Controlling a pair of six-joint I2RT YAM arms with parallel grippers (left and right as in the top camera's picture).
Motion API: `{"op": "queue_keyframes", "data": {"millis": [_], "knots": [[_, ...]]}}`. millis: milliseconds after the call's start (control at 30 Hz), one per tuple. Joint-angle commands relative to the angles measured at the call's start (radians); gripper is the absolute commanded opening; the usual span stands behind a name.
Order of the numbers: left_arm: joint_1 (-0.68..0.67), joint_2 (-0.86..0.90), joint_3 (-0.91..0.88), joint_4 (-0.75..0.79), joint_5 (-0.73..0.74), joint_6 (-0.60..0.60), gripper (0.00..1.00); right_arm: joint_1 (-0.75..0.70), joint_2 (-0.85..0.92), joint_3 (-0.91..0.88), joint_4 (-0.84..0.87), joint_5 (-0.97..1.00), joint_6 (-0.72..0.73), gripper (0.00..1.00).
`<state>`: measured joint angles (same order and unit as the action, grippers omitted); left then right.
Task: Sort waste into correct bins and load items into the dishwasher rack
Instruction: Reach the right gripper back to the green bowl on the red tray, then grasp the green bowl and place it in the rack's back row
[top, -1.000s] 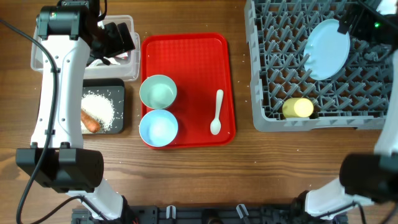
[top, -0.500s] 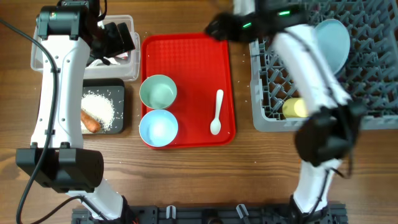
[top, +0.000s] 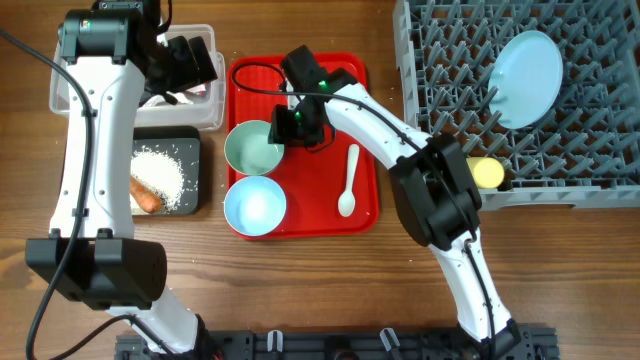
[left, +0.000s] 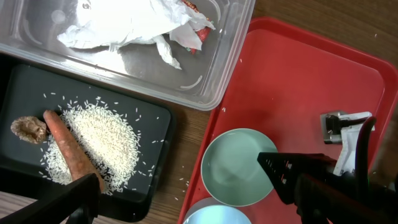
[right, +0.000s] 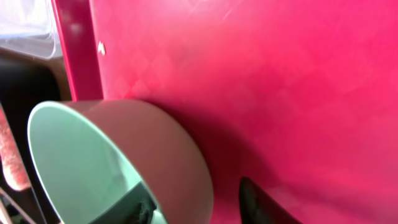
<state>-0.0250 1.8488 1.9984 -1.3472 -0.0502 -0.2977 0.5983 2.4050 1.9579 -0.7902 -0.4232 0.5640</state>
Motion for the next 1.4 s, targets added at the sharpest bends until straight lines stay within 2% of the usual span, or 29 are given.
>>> {"op": "queue_keyframes", "data": {"millis": [0, 67, 100, 233, 367, 467, 533, 633, 767, 900, 933, 967, 1033, 1200, 1367], "knots": [[0.000, -0.002, 0.010, 0.000, 0.012, 0.005, 1.00, -0.008, 0.018, 0.006, 0.014, 0.032, 0.015, 0.34], [0.000, -0.002, 0.010, 0.000, 0.012, 0.005, 1.00, -0.018, 0.018, 0.006, 0.015, 0.032, 0.015, 0.09], [0.000, -0.002, 0.010, 0.000, 0.012, 0.005, 1.00, -0.026, 0.017, 0.006, 0.014, 0.032, 0.014, 0.04], [0.000, -0.002, 0.010, 0.000, 0.012, 0.005, 1.00, -0.082, -0.032, 0.008, 0.008, 0.031, -0.018, 0.04], [0.000, -0.002, 0.010, 0.000, 0.012, 0.005, 1.00, -0.163, -0.213, 0.008, -0.038, 0.133, -0.075, 0.04], [0.000, -0.002, 0.010, 0.000, 0.012, 0.005, 1.00, -0.224, -0.384, 0.008, -0.098, 0.430, -0.097, 0.04], [0.000, -0.002, 0.010, 0.000, 0.012, 0.005, 1.00, -0.253, -0.477, 0.008, -0.121, 0.780, -0.097, 0.04], [0.000, -0.002, 0.010, 0.000, 0.012, 0.005, 1.00, -0.260, -0.496, 0.007, -0.096, 1.214, -0.143, 0.04], [0.000, -0.002, 0.010, 0.000, 0.012, 0.005, 1.00, -0.266, -0.402, -0.003, 0.081, 1.566, -0.486, 0.04], [0.000, -0.002, 0.010, 0.000, 0.012, 0.005, 1.00, -0.286, -0.305, -0.003, 0.256, 1.578, -0.829, 0.04], [0.000, -0.002, 0.010, 0.000, 0.012, 0.005, 1.00, -0.296, -0.264, -0.003, 0.315, 1.603, -0.961, 0.04], [0.000, -0.002, 0.010, 0.000, 0.012, 0.005, 1.00, -0.302, -0.243, -0.003, 0.353, 1.635, -1.015, 0.04], [0.000, -0.002, 0.010, 0.000, 0.012, 0.005, 1.00, -0.310, -0.201, -0.003, 0.420, 1.651, -1.085, 0.04], [0.000, -0.002, 0.010, 0.000, 0.012, 0.005, 1.00, -0.323, -0.142, -0.003, 0.455, 1.602, -1.191, 0.04], [0.000, -0.002, 0.010, 0.000, 0.012, 0.005, 1.00, -0.327, -0.105, -0.003, 0.486, 1.590, -1.205, 0.04]]}}
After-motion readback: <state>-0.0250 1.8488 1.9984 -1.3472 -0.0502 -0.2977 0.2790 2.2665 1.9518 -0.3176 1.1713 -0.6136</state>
